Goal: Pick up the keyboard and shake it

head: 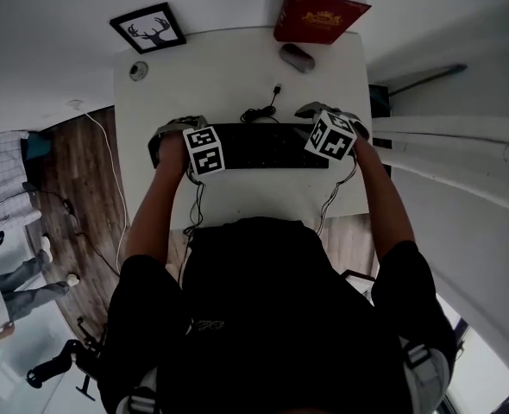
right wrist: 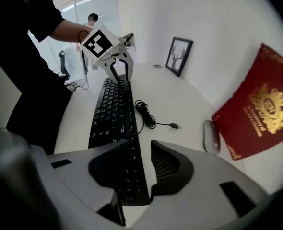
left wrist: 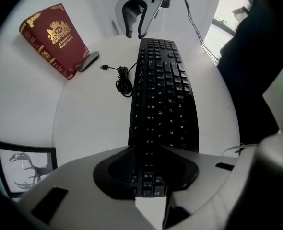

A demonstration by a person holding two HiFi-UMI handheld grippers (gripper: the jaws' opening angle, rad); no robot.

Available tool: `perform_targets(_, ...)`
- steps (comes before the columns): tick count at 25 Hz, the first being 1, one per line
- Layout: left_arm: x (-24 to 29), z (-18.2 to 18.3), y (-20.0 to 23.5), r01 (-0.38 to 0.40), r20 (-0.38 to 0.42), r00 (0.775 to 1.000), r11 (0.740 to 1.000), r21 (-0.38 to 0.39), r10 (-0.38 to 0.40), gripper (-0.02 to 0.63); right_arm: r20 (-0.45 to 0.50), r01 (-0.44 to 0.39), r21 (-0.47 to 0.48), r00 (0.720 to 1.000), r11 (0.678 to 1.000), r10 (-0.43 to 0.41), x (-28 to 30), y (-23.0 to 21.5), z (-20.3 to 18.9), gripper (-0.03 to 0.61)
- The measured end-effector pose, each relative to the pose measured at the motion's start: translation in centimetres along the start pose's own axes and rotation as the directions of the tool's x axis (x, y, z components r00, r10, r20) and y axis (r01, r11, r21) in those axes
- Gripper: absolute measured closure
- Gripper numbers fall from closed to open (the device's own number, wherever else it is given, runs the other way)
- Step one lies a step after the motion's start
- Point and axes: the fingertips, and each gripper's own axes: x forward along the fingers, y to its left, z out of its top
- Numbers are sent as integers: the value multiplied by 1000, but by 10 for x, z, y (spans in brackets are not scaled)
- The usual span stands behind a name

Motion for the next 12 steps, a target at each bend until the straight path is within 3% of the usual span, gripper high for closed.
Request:
perform_targets(1, -1, 1, -3, -3, 14, 1000, 1000, -8, 3, 497, -25, -80, -8, 997, 997, 79, 5, 3, -2, 443)
perform_targets(2, -3, 1, -8, -6, 29, 1000, 1000, -24, 6, 592, -55, -166, -10, 985, 986, 165, 11, 8, -6, 419)
perform_targets(5, -12, -5, -26, -27, 91, 995, 990, -139, 40, 614, -169, -354, -17, 923, 935, 346, 27, 23, -21, 342)
perform_targets(8, -17, -15, -43, -31, 138, 988, 962, -272, 71, 613, -220, -427, 2, 882, 904, 417, 40, 22, -27, 330)
perform_targets(12, -15, -17, -65, -23, 175, 980, 933, -360, 92, 612, -257, -498, 56, 830, 865, 495, 50, 21, -35, 336)
